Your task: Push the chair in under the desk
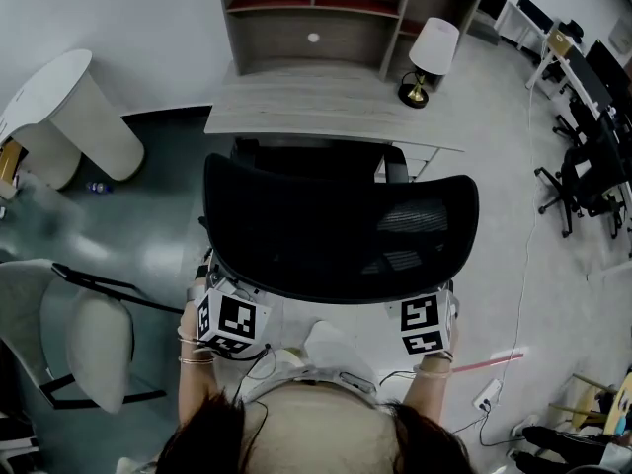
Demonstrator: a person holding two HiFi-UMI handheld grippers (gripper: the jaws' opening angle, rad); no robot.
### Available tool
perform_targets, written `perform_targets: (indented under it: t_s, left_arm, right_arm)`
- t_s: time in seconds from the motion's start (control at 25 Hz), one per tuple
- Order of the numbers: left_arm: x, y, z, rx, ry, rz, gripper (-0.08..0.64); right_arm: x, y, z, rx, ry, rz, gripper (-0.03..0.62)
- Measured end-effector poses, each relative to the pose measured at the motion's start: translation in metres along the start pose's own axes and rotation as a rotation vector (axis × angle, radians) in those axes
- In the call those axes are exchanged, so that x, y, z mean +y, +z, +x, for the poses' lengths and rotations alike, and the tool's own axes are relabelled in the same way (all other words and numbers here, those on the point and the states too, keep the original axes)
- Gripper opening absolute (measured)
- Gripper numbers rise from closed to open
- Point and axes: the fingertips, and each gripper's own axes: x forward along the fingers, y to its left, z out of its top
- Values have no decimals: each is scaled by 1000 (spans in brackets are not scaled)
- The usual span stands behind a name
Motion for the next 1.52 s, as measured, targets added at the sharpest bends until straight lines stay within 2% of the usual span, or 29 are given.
perform_targets:
  t_s: [0.24,0.4,0.6,0.92,1.16,1.52]
  left_arm:
    - [-3,0,0,16,4,0,215]
    - [-2,0,2,14,14,37,215]
    - [1,-1,-3,28,55,52,215]
    - [1,-4,-15,25,65,7,198]
    - [5,-8,-36,-21,85,-59,156]
    - [-3,-18,-69,-41,12,-129,109]
  right_arm:
    - [1,-2,-2,-13,-24,-18,235]
    - [0,-2,-3,-13,-72,-41,235]
    - [0,-1,-3,-9,-100,-25,233]
    - [-1,-1,-6,2,-118,34,227]
    - [6,-2,-17,4,-151,61,219]
    - [31,-1,-39,9,-177,185,201]
